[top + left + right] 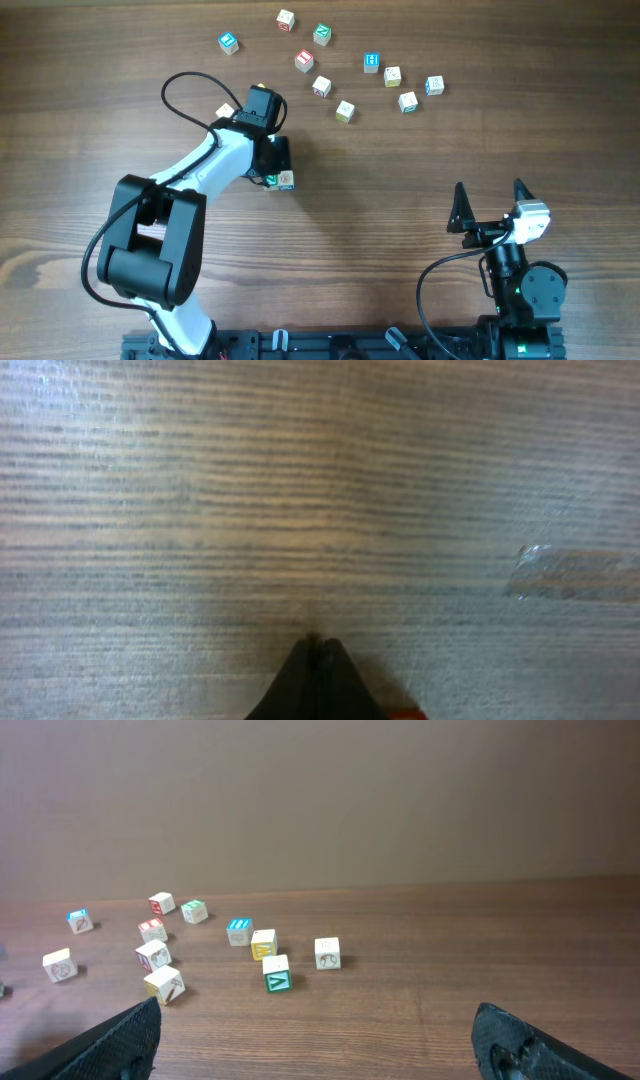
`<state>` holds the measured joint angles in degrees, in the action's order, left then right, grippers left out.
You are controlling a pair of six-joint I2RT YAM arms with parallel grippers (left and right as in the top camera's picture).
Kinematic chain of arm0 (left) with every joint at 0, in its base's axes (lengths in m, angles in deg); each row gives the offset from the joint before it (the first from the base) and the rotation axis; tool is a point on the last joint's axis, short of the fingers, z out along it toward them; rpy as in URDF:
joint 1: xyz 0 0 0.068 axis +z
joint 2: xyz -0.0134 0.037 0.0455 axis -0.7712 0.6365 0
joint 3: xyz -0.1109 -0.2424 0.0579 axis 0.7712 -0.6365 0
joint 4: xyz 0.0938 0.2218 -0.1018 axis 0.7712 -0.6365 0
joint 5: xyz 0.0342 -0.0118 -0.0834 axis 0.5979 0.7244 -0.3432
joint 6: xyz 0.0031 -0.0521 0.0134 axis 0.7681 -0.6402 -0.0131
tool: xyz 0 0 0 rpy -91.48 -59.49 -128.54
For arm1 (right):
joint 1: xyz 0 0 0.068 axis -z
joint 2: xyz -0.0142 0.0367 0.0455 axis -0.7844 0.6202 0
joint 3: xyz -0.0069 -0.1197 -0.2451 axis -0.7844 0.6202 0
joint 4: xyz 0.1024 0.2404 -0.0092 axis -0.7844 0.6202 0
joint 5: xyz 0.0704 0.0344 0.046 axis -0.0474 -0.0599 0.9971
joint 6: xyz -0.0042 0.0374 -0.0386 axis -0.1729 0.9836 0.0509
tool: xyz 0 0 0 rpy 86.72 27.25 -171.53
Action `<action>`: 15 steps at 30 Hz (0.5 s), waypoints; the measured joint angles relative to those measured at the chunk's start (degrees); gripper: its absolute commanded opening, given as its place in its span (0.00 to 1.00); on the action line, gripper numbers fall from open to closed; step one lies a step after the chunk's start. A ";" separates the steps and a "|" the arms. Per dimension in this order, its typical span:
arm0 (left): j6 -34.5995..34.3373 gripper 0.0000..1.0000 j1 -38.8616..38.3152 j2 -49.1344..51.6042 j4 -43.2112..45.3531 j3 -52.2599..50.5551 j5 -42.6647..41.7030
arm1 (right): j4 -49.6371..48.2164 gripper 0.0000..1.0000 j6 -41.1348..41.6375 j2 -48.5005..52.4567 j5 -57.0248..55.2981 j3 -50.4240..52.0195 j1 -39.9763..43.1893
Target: Form a horizontal line
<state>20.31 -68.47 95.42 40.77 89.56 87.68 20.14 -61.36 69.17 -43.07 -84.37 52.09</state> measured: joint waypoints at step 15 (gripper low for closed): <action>-4.17 0.04 1.36 0.02 -7.37 0.07 11.78 | 0.00 1.00 0.00 0.00 0.00 0.00 0.00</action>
<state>16.13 -67.11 95.44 33.40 89.63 99.46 20.14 -61.36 69.17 -43.07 -84.37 52.09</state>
